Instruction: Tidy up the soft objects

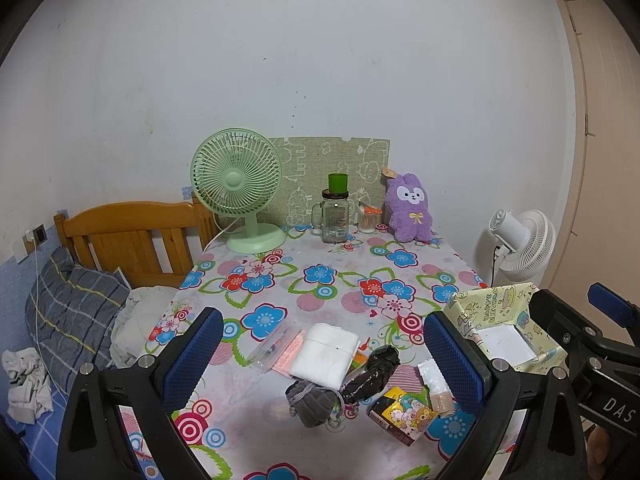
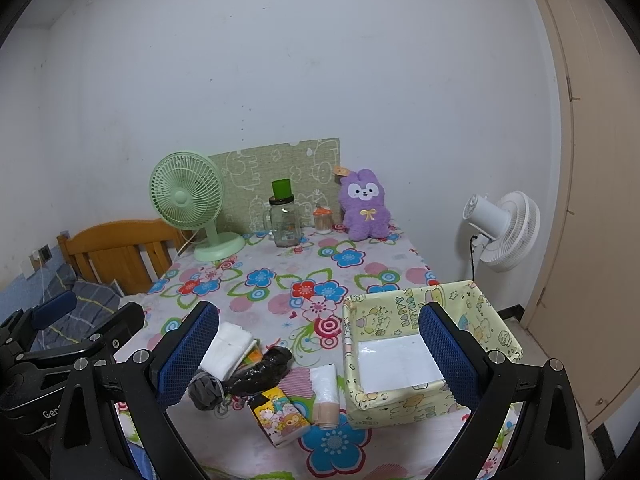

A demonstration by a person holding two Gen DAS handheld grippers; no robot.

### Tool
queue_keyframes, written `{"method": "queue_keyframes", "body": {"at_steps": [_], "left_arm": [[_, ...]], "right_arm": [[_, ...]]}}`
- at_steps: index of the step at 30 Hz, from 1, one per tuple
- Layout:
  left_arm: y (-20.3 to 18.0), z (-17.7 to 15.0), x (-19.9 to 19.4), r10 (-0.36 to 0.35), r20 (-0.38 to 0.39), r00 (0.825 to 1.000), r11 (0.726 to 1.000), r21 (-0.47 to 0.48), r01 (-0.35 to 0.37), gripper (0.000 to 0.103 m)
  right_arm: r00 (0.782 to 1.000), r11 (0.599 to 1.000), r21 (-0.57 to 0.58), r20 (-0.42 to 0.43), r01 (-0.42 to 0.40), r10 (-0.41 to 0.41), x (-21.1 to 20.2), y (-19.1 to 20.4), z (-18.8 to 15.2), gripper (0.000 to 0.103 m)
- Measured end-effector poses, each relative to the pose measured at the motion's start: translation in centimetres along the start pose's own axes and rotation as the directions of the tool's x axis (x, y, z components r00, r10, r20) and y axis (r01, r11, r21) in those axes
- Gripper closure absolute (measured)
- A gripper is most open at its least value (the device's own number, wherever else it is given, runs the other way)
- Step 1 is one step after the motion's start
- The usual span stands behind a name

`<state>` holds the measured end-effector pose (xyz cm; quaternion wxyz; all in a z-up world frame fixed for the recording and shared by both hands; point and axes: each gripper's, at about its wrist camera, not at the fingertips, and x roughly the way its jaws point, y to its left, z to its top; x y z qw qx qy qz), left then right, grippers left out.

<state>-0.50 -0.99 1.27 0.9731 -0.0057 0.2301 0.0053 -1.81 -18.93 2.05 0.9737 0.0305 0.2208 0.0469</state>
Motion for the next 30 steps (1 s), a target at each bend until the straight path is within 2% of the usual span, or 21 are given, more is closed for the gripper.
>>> {"method": "queue_keyframes", "body": {"at_steps": [16, 30], "left_arm": [[-0.5, -0.2, 0.5, -0.007, -0.009, 1.000, 1.000, 0.014, 0.007, 0.007], [0.4, -0.2, 2.5, -0.006, -0.029, 1.000, 1.000, 0.008, 0.007, 0.007]], "right_arm": [[1.000, 1.000, 0.002, -0.007, 0.002, -0.002, 0.3, 0.0, 0.1, 0.004], [1.000, 1.000, 0.010, -0.031, 0.004, -0.004, 2.3, 0.9, 0.4, 0.005]]}}
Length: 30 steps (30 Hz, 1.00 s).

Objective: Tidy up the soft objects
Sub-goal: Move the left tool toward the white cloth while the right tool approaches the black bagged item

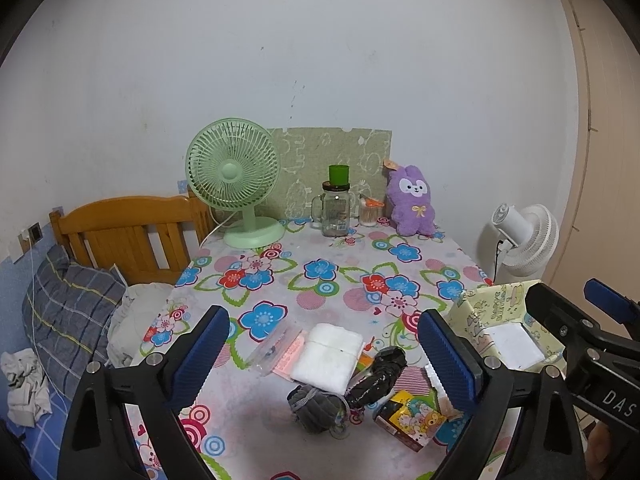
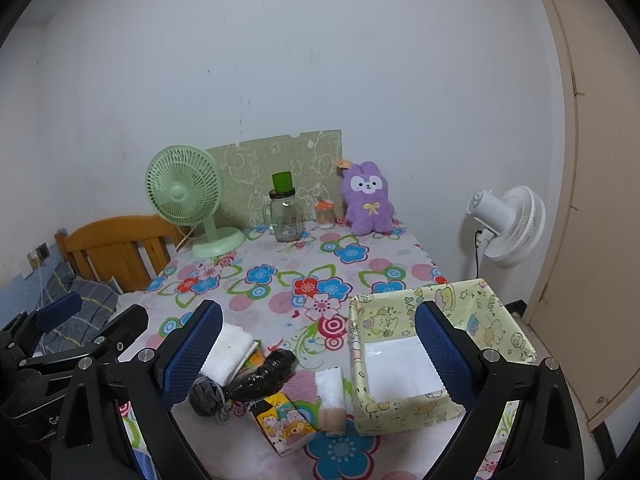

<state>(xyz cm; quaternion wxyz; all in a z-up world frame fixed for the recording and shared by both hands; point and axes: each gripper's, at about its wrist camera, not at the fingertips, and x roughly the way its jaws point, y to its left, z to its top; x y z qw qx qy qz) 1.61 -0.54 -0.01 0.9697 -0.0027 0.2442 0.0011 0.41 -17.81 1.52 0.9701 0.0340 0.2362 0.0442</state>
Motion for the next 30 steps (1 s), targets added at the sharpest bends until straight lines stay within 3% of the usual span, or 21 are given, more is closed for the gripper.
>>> {"method": "queue_keyframes", "body": {"at_steps": [5, 15, 30], "left_arm": [[0.2, -0.3, 1.6, 0.024, -0.020, 1.000, 0.999, 0.024, -0.023, 0.007], [0.9, -1.4, 6.0, 0.010, -0.114, 0.993, 0.999, 0.050, -0.004, 0.007], [1.5, -3.6, 12.5, -0.040, -0.262, 0.964, 0.995, 0.078, 0.062, 0.008]], "right_arm": [[1.000, 1.000, 0.001, -0.022, -0.002, 0.002, 1.5, 0.4, 0.0, 0.008], [0.995, 0.998, 0.005, -0.074, -0.061, 0.061, 5.6, 2.1, -0.7, 0.009], [0.971, 0.995, -0.032, -0.221, -0.095, 0.086, 12.4, 5.5, -3.0, 0.015]]}}
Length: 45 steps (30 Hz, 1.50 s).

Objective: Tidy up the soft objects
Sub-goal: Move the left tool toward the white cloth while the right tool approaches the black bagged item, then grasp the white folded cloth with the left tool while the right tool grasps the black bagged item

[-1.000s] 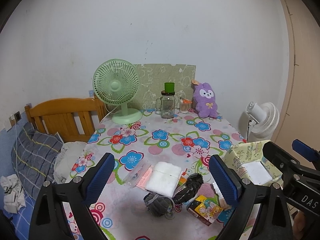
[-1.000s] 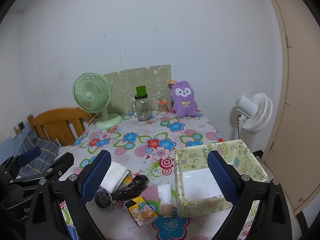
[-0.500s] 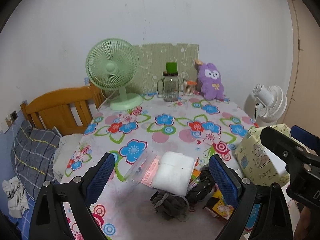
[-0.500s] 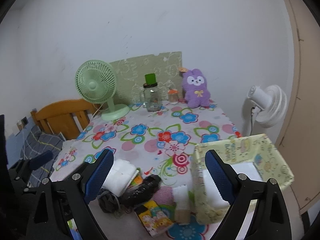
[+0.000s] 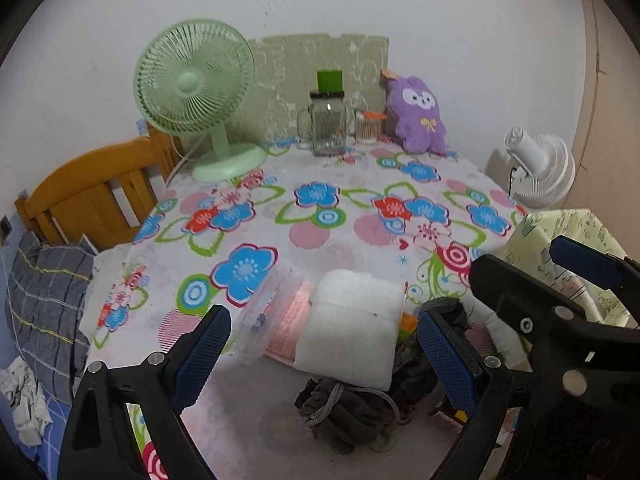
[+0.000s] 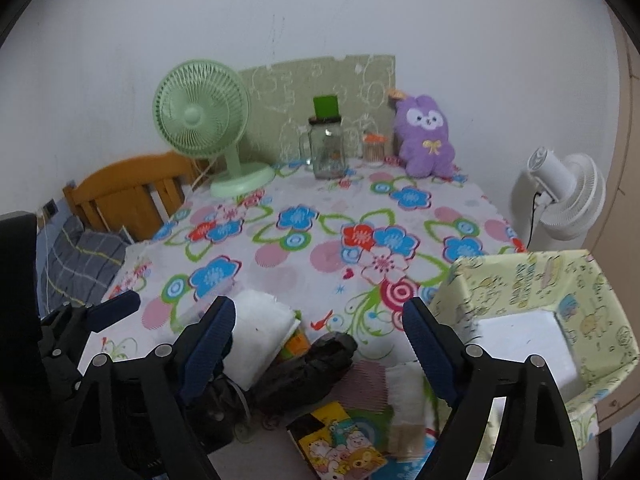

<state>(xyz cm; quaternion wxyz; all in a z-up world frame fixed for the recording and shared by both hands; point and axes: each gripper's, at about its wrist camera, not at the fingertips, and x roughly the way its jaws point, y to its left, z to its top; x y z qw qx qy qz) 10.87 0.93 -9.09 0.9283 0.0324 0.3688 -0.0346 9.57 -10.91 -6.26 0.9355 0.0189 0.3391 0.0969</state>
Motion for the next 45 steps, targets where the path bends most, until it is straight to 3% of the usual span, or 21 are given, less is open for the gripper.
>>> {"method": "queue_keyframes", "body": {"at_steps": [11, 17, 23, 27, 31, 36, 45], "left_arm": [[0.2, -0.5, 4.3, -0.075, -0.104, 0.992, 0.997, 0.008, 0.076, 0.012], [0.0, -1.1, 5.9, -0.088, -0.146, 0.985, 0.996, 0.016, 0.091, 0.021], [-0.4, -1.7, 6.7, -0.115, -0.175, 0.978, 0.992, 0.028, 0.122, 0.030], [-0.4, -1.7, 6.7, -0.129, -0.170, 0.977, 0.990, 0.029, 0.136, 0.039], [-0.3, -1.6, 6.5, -0.132, -0.162, 0.978, 0.990, 0.024, 0.137, 0.045], [-0.3, -1.5, 6.0, -0.125, -0.147, 0.981, 0.991, 0.033, 0.132, 0.053], [-0.1, -0.9, 4.5, -0.109, -0.119, 0.987, 0.993, 0.030, 0.113, 0.055]], "right_arm": [[0.992, 0.999, 0.036, -0.127, -0.011, 0.015, 4.6, 0.2, -1.0, 0.025], [0.977, 0.997, 0.078, -0.210, 0.001, 0.016, 6.8, -0.2, -2.1, 0.031], [0.963, 0.995, 0.094, -0.269, 0.014, 0.012, 8.3, -0.5, -2.8, 0.047], [0.959, 0.995, 0.091, -0.282, 0.049, -0.022, 8.9, -0.6, -3.0, 0.069], [0.958, 0.992, 0.105, -0.284, 0.064, -0.031, 9.1, -1.2, -2.9, 0.078], [0.963, 0.992, 0.108, -0.269, 0.066, -0.034, 8.8, -1.3, -2.7, 0.082], [0.976, 0.994, 0.098, -0.214, 0.050, -0.029, 7.0, -1.1, -1.4, 0.083]]}}
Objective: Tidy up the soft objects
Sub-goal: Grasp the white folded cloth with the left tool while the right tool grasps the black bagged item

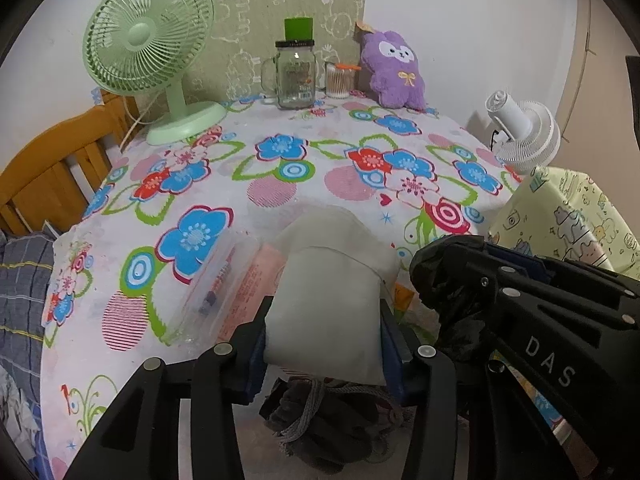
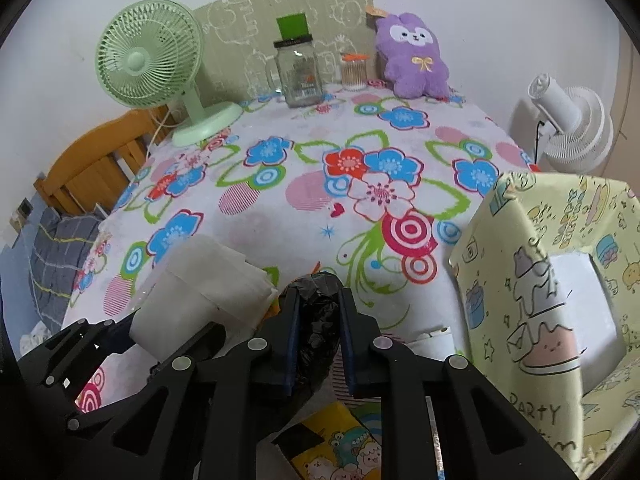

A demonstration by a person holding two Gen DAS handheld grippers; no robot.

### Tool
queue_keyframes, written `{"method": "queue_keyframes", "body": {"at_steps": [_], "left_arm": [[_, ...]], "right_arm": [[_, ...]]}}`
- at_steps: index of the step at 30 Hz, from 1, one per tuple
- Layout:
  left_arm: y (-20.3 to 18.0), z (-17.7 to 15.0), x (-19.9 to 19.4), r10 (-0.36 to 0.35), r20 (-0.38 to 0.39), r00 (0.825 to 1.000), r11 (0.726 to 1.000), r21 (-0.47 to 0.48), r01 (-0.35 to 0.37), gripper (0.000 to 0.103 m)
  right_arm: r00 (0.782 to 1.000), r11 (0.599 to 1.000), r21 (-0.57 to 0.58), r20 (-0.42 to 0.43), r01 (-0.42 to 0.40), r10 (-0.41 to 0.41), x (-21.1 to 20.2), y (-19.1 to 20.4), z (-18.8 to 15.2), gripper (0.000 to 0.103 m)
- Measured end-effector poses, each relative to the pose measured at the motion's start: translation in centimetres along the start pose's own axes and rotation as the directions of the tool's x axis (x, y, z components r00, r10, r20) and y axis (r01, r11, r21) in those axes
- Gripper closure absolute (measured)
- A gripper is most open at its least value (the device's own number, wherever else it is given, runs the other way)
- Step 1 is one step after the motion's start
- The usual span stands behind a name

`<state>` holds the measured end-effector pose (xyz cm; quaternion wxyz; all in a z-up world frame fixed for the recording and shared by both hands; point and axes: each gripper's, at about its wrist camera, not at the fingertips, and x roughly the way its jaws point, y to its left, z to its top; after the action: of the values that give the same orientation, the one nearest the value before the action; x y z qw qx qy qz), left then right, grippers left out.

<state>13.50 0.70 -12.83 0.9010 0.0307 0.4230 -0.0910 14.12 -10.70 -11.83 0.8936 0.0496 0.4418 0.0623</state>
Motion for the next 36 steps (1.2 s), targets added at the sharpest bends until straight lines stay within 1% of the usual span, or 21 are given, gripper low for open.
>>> {"method": "queue_keyframes", "body": {"at_steps": [11, 19, 31, 36], "left_arm": [[-0.4, 0.7, -2.9, 0.023, 0.061, 0.998, 1.000, -0.012, -0.022, 0.055], [-1.0, 1.0, -5.0, 0.024, 0.089, 0.996, 0.999, -0.028, -0.022, 0.055], [-3.1, 1.5, -8.3, 0.033, 0.160, 0.987, 0.999, -0.016, -0.031, 0.055], [-4.1, 1.6, -8.9, 0.028, 0.173, 0.985, 1.000, -0.013, -0.027, 0.055]], "right_arm": [[0.998, 0.999, -0.033, 0.054, -0.021, 0.023, -2.8, 0.5, 0.7, 0.082], [0.993, 0.998, -0.062, 0.115, -0.031, 0.038, -5.9, 0.8, 1.1, 0.082], [0.982, 0.996, -0.086, 0.179, -0.039, 0.054, -9.8, 0.3, 1.0, 0.082], [0.980, 0.995, -0.093, 0.190, -0.037, 0.054, -10.8, -0.5, 0.9, 0.082]]}}
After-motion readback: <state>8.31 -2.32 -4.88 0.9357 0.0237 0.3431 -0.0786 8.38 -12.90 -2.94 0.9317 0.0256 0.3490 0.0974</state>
